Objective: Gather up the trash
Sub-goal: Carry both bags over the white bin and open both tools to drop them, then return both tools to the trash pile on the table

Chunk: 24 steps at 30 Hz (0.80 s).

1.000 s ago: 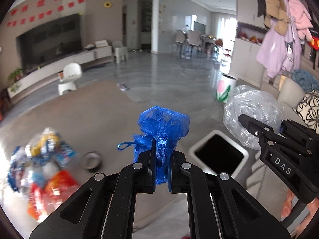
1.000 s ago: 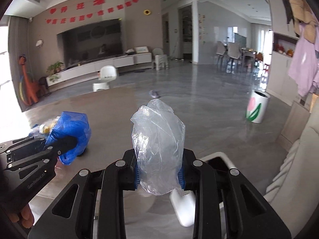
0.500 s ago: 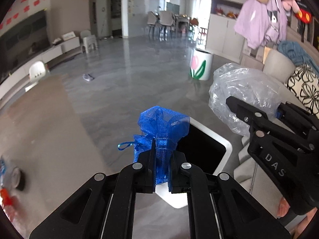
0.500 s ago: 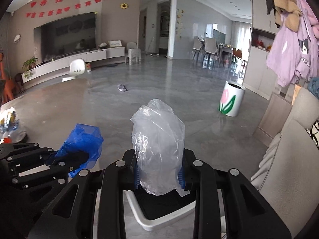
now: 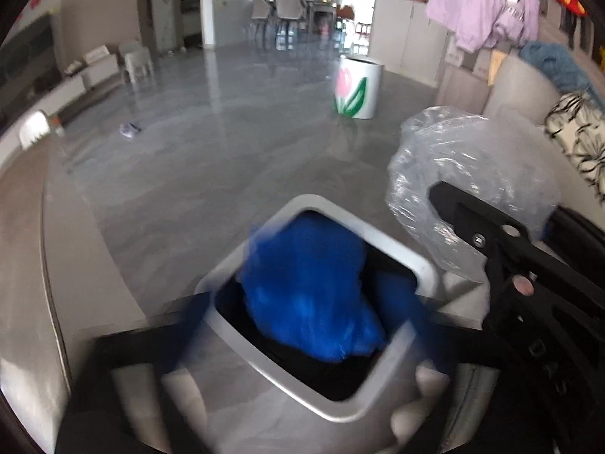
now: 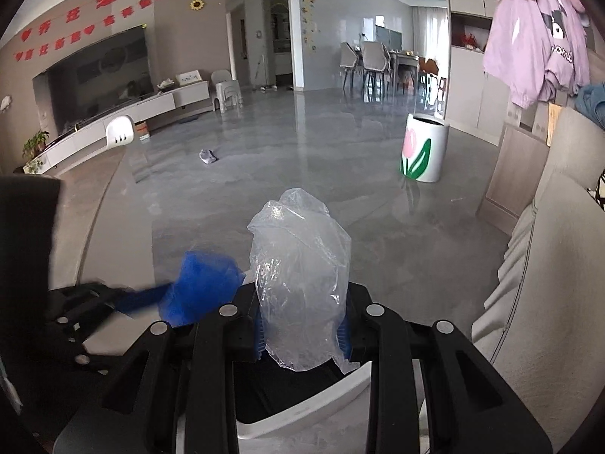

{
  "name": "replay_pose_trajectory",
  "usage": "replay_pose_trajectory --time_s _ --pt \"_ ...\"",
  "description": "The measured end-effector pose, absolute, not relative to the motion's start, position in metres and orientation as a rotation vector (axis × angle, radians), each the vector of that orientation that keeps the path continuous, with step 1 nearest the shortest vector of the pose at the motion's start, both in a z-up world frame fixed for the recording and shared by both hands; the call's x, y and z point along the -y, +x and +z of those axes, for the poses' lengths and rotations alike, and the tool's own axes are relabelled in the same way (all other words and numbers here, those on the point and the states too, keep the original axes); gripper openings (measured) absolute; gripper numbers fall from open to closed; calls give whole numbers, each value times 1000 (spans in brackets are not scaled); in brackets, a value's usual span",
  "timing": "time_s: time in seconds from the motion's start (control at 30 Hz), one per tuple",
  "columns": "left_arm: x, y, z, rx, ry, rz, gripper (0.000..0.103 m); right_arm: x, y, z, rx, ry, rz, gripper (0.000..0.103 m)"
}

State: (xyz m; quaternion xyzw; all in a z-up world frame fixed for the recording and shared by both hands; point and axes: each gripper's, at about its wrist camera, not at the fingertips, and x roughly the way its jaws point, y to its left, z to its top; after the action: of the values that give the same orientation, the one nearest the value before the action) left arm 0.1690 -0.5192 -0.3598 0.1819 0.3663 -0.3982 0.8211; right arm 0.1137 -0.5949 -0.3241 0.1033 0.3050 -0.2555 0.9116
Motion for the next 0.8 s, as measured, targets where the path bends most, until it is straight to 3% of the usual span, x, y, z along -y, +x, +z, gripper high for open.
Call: replay_pose_trajectory --time_s 0.37,0.53,0.6,0.63,0.67,0.8 --pt "532 170 -365 -703 478 -755 98 606 122 -345 -663 251 -515 30" --pt "502 175 -358 -646 490 -614 98 607 132 -358 -699 251 -509 32" --pt "492 174 -353 -629 467 -595 98 603 134 -360 -702 234 -514 58" --pt "488 174 -350 -613 472 -561 98 604 134 -361 -703 228 -549 84" --pt "485 174 -348 -602 482 -544 98 606 132 -361 -698 230 -564 100" --pt "473 175 -341 -602 483 -514 98 613 126 -358 -671 279 -549 100"
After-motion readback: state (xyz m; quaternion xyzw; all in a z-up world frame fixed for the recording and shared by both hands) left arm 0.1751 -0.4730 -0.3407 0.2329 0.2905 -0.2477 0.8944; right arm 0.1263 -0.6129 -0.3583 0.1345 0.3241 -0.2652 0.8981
